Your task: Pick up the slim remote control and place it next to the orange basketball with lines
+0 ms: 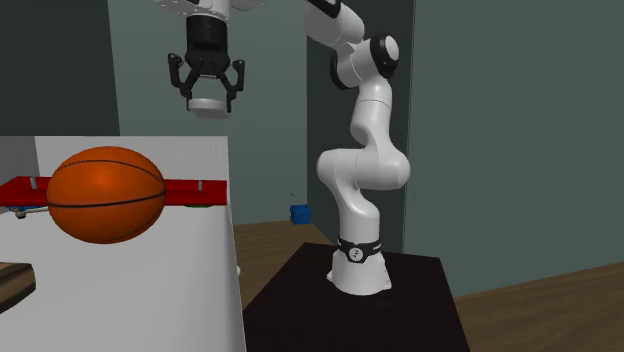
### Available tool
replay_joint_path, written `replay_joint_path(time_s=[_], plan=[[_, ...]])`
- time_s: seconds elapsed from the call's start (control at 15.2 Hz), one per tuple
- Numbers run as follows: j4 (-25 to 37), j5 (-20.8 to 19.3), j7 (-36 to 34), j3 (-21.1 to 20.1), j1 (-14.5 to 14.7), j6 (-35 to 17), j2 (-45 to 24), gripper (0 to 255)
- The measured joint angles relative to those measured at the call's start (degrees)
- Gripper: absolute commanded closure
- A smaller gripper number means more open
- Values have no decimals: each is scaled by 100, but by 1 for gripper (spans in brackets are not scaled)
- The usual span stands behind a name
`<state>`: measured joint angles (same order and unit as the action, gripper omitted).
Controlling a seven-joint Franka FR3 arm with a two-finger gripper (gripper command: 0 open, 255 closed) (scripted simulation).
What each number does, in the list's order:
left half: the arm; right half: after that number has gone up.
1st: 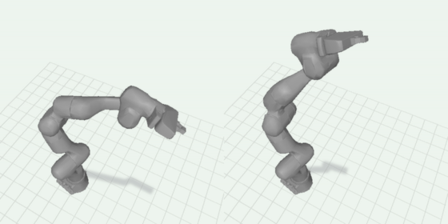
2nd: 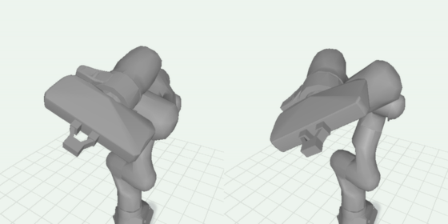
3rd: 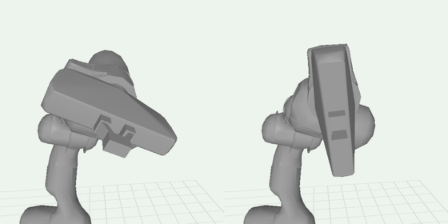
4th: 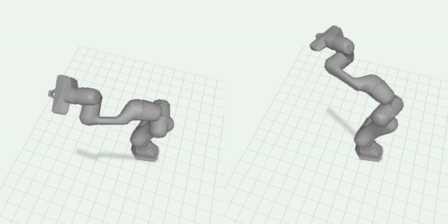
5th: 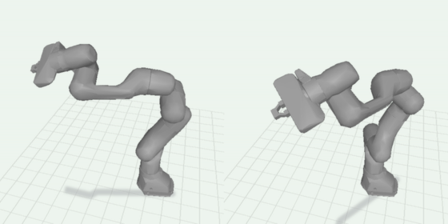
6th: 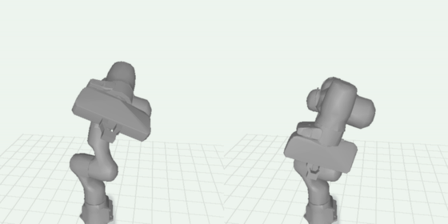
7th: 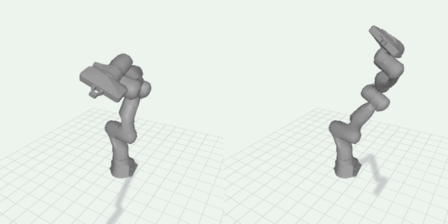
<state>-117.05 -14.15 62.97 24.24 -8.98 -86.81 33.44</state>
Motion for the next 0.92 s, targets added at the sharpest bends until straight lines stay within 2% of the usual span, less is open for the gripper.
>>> replay_joint_path(time_s=[0.92], plan=[[-1237,-215,-32,196,-124,-966,288,255]])
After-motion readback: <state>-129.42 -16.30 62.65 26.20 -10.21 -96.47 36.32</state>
